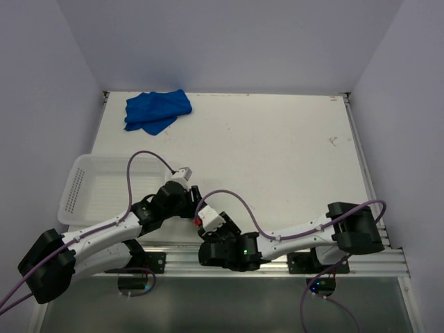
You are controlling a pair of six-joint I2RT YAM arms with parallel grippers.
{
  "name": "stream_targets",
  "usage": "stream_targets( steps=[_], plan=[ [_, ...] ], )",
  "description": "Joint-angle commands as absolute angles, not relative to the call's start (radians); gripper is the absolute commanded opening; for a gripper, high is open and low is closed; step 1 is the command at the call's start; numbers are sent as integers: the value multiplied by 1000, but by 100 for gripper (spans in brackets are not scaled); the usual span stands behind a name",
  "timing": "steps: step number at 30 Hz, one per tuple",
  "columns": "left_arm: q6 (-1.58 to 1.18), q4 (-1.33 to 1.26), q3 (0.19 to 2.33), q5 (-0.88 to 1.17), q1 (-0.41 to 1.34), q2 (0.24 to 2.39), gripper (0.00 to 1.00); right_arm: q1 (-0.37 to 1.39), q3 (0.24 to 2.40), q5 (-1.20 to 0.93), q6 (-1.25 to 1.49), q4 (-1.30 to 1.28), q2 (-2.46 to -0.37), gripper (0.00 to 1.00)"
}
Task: Roll the towels
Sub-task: Roll the towel
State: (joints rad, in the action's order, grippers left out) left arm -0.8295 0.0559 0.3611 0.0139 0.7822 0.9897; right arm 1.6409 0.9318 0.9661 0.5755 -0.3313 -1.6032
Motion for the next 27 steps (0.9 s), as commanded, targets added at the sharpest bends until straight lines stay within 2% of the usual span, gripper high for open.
stream_targets(
  steps=[1, 4, 8, 9, 13, 21, 27],
  plan=[
    [-853, 123, 316, 17, 795, 999, 56, 1593, 849, 835, 606, -166, -1464, 56],
    [-854, 118, 311, 15, 795, 993, 56, 1518, 781, 724, 617, -94, -1370, 58],
    [-853, 118, 307, 11, 793, 992, 56, 1396, 694, 478, 661, -6, -1307, 62],
    [-854, 115, 307, 12, 795, 991, 56, 1375, 677, 392, 672, 35, -1298, 65],
    [-861, 112, 299, 15, 793, 991, 56, 1309, 624, 302, 722, 87, -1305, 74],
    [-873, 129, 279, 5, 793, 954, 55, 1273, 563, 178, 765, 184, -1374, 75],
    [-884, 135, 271, 5, 795, 943, 55, 1273, 542, 121, 785, 259, -1440, 69]
  ],
)
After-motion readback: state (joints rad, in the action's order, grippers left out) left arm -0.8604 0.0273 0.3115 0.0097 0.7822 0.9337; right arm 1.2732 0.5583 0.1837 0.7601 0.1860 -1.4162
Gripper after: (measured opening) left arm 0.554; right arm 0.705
